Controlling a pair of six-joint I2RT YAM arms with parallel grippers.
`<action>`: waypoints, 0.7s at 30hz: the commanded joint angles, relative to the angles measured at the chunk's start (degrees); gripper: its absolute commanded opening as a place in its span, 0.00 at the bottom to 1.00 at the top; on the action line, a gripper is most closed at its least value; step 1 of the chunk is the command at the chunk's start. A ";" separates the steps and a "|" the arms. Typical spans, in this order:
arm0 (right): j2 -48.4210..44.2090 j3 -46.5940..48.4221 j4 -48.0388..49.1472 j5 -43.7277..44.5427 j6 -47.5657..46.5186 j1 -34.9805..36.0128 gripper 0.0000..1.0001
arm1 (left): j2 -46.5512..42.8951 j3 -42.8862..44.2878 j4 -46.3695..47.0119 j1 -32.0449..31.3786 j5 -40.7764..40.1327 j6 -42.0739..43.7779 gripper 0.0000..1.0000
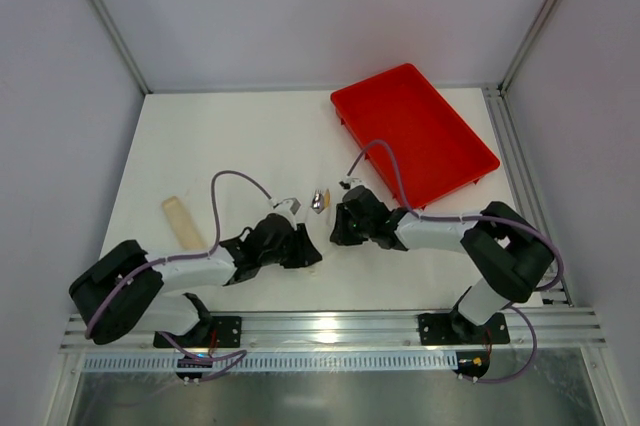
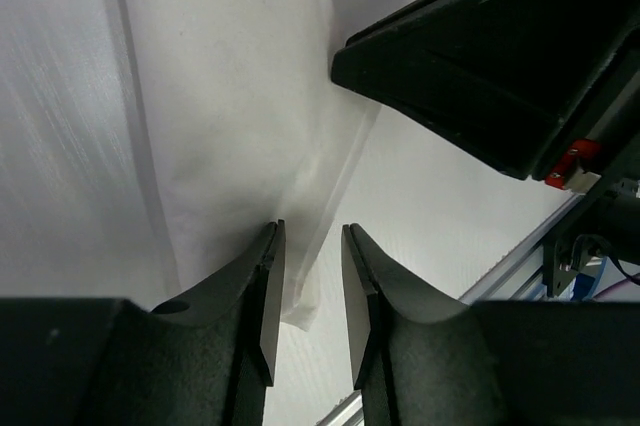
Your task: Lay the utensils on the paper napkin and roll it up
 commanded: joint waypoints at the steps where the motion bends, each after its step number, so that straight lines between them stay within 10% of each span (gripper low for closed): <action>1: -0.27 -1.90 0.92 2.10 -1.39 1.59 0.19 | -3.07 -0.33 -0.45 -0.36 1.40 1.10 0.34; 21: -2.38 -5.24 0.13 7.21 -1.40 3.00 0.18 | 5.88 -2.00 11.42 -1.95 7.65 1.19 0.26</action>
